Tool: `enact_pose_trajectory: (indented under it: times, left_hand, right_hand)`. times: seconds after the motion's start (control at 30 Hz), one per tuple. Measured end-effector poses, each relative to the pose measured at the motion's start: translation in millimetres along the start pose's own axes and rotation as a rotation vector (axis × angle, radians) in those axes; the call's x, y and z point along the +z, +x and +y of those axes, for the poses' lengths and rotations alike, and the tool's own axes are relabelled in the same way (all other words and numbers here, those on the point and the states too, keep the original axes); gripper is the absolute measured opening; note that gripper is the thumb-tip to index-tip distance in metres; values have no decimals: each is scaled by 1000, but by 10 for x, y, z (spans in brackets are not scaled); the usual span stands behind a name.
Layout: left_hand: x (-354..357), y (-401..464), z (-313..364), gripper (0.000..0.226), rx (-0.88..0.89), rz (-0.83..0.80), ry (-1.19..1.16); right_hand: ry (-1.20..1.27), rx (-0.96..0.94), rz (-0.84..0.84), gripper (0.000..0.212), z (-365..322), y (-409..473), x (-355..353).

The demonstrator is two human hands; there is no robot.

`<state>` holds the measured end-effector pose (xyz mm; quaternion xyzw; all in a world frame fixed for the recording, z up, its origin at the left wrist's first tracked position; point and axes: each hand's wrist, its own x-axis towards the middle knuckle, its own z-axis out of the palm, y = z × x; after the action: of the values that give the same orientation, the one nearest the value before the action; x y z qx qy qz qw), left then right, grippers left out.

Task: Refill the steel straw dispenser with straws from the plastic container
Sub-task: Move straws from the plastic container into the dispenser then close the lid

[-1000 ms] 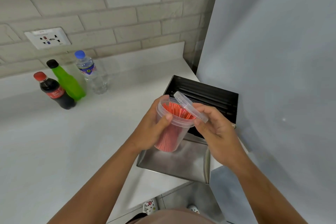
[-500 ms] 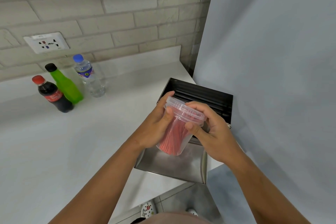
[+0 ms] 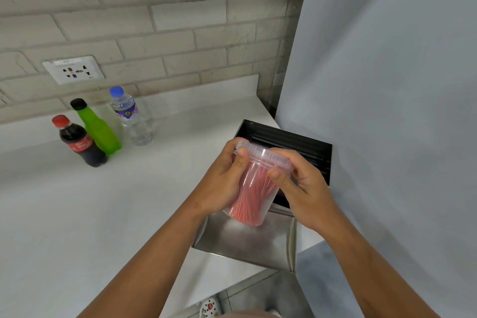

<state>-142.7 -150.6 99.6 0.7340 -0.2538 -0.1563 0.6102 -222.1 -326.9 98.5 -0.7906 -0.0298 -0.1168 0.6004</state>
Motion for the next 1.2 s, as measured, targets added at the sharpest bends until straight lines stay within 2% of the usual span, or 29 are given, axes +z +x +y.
enact_pose_trajectory:
  times: [0.13, 0.3, 0.4, 0.57, 0.63, 0.73, 0.83, 0.9, 1.0, 1.1, 1.2]
  left_hand:
    - [14, 6, -36, 80, -13, 21, 26]
    - [-40, 15, -41, 78, -72, 25, -32]
    - [-50, -7, -65, 77, -90, 92, -124]
    - [42, -104, -103, 72, -325, 162, -447]
    - [90, -108, -119, 64, -365, 200, -502]
    - [87, -108, -166, 62, -348, 292, -460]
    - [51, -111, -170, 65, -302, 290, -404]
    - [44, -105, -149, 59, -277, 266, -389]
    - [0, -88, -115, 62, -302, 244, -447]
    - [-86, -71, -86, 59, -383, 165, -558]
    - [-106, -74, -61, 61, -382, 126, -629]
  right_hand:
    - [-43, -15, 16, 34, 24, 2, 13]
    - [-71, -88, 12, 43, -6, 35, -40]
    - [-47, -166, 120, 46, -17, 38, -53]
    - [-7, -193, 245, 42, 52, 7, 22]
    - [-3, -155, 201, 41, 51, -6, 55]
    - [-59, -54, 96, 46, -37, 40, 7]
    - [-113, 34, 21, 64, -131, 131, -32]
    - [-98, 50, -24, 64, -161, 184, -14]
    - [-114, 4, -51, 68, -212, 239, 11]
    - [-175, -104, -112, 68, -278, 288, -25]
    - [-232, -223, -189, 68, -367, 371, -117]
